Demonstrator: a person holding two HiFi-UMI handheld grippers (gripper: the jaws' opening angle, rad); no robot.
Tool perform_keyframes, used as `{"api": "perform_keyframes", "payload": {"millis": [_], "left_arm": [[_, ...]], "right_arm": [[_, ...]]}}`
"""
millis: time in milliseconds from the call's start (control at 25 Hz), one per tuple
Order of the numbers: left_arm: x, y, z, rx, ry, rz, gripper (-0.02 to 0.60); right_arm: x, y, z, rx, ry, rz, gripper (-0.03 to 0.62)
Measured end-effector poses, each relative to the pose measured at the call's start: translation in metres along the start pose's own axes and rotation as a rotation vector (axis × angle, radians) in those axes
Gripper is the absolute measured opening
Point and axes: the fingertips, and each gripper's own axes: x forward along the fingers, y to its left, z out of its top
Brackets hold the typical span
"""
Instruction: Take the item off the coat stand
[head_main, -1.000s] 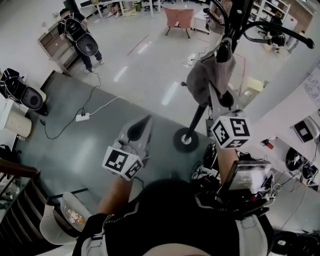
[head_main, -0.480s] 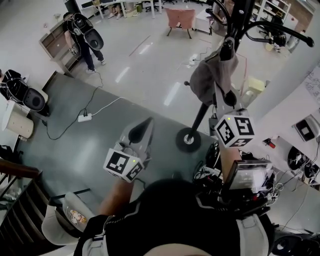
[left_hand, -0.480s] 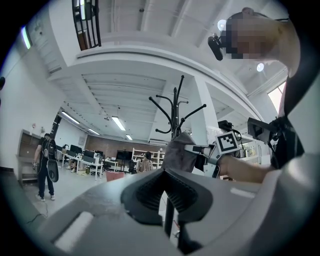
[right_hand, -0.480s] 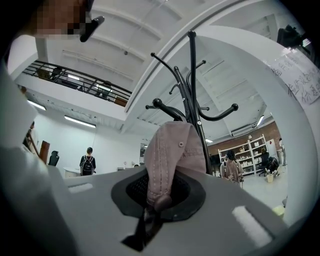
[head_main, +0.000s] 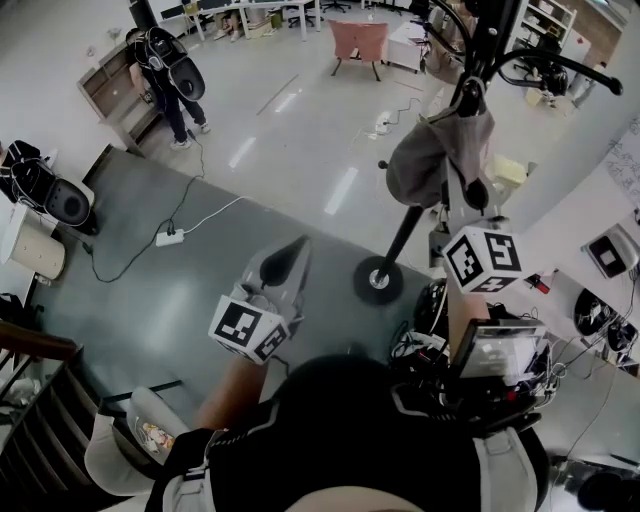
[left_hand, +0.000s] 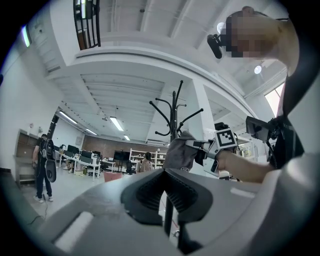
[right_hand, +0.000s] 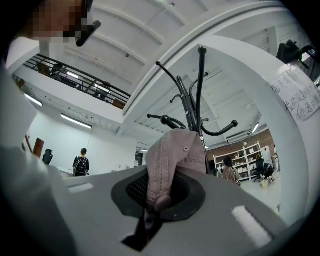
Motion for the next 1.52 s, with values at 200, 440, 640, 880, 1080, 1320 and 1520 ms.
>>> {"api": "perform_keyframes", "payload": {"millis": [200,440,640,880,1080,1320,1520], "left_arm": [[-0.004,0.001,0.002,0.008,-0.011,-0.019,0.017],[-0.015,-0.001,0.004,0.008,-0.011,-0.032,0.017],[-0.013,0.001,0.004,-0.002,-0.017,-0.025,0.017],[-0.028,0.000,0.008,-0.013,-0.024,-0.020,0.017],[-0.032,-0.001,0.009,-0.010,-0.032,-0.022,0.017],[-0.040,-0.004,0.006,-0.018,-0.035,-0.023,0.017],[-0.054,-0.006,0.008,-0.004,-0.041,-0.039,0.017]], "right_arm": [[-0.004,0.002,0.014,-0.025,-0.021,-0.011,0.020],[-0.009,0.010,0.030,-0.046,-0.040,-0.013,0.020],[-0.009,0.011,0.040,-0.059,-0.064,0.004,0.020],[-0.017,0.028,0.057,-0.075,-0.089,0.021,0.020],[-0.020,0.033,0.063,-0.090,-0.091,0.036,0.020],[-0.028,0.050,0.064,-0.098,-0.081,0.091,0.020],[-0.040,0.068,0.071,-0.100,-0.090,0.102,0.020]]}}
